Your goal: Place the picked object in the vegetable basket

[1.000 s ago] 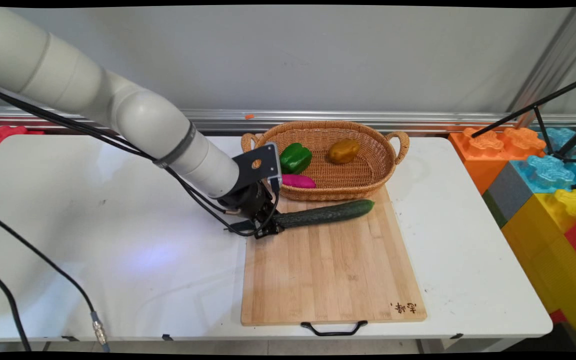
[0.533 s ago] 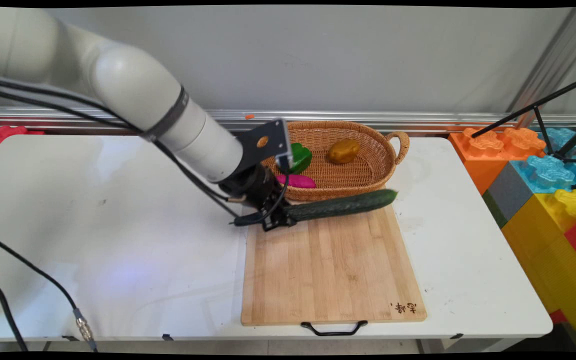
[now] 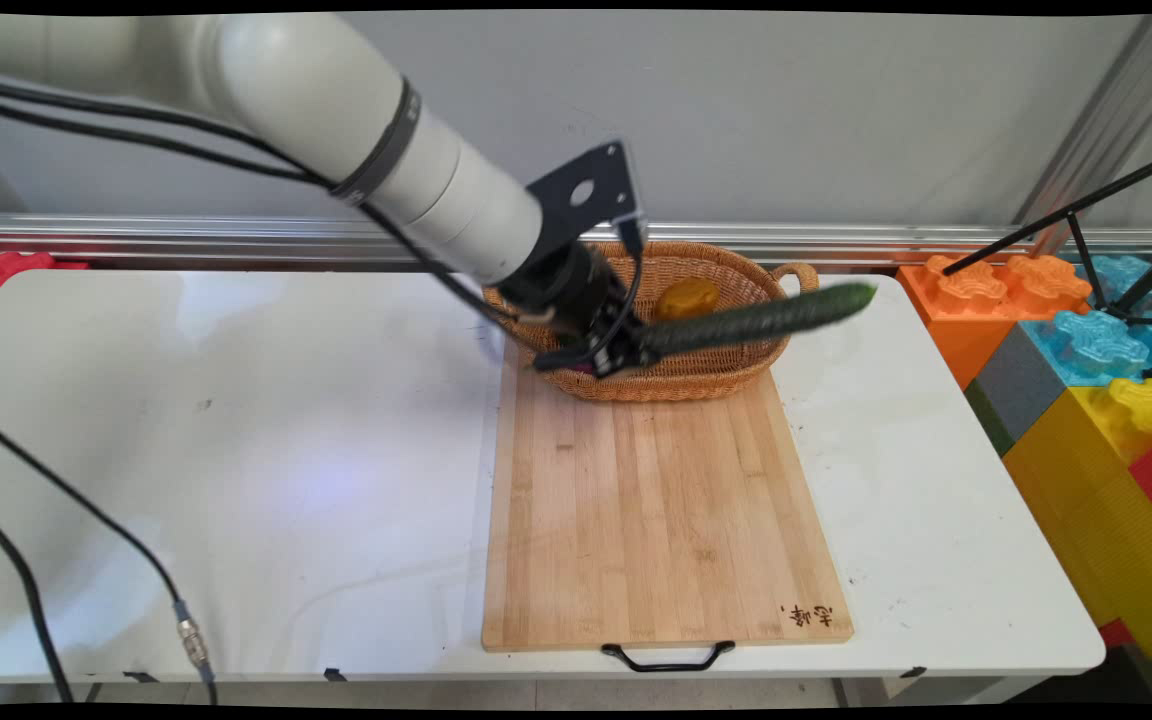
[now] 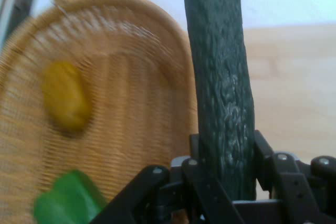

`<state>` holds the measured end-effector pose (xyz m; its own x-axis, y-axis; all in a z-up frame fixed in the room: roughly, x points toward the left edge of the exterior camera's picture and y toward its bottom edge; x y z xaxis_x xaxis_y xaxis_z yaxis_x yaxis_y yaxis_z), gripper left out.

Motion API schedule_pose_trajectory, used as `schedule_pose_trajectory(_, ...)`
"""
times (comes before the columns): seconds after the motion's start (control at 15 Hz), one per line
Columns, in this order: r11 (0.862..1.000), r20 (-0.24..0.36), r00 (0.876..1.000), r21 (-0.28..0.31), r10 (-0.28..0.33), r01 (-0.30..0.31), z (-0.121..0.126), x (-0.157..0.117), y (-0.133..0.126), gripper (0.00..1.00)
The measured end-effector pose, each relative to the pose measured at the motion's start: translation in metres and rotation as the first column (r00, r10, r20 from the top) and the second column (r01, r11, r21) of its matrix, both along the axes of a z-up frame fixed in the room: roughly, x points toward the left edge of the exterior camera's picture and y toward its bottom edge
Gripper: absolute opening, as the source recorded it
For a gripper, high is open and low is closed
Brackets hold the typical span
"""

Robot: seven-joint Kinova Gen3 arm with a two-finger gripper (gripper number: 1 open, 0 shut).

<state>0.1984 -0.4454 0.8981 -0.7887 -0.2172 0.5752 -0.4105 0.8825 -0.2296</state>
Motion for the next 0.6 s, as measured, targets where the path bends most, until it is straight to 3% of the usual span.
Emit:
schedule_pose_trajectory(0.33,0.995,-0.019,0.998,-0.078,0.061,-0.062,-0.005,0.004,-0.034,0.0)
schedule_pose_trajectory(0.6,0.983,-0.036,0.99,-0.12,0.134,-0.137,-0.021,0.012,-0.061,0.0)
